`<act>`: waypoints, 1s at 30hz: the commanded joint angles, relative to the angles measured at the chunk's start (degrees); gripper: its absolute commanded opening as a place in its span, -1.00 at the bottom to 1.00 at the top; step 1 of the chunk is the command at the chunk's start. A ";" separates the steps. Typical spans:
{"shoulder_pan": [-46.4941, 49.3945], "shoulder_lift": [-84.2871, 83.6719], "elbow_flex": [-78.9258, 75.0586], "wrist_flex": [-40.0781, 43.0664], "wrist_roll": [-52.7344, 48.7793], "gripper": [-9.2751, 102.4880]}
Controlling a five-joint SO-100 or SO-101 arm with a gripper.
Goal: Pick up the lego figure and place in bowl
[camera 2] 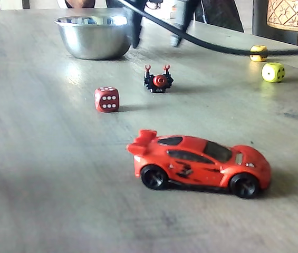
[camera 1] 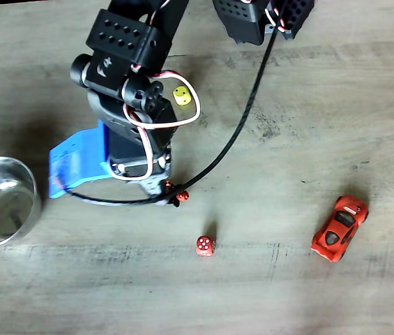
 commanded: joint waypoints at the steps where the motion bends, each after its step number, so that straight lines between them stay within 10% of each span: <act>1: 0.44 0.97 -0.26 1.76 0.00 -0.45; 30: 2.02 -6.24 -1.14 -8.96 -0.44 -0.45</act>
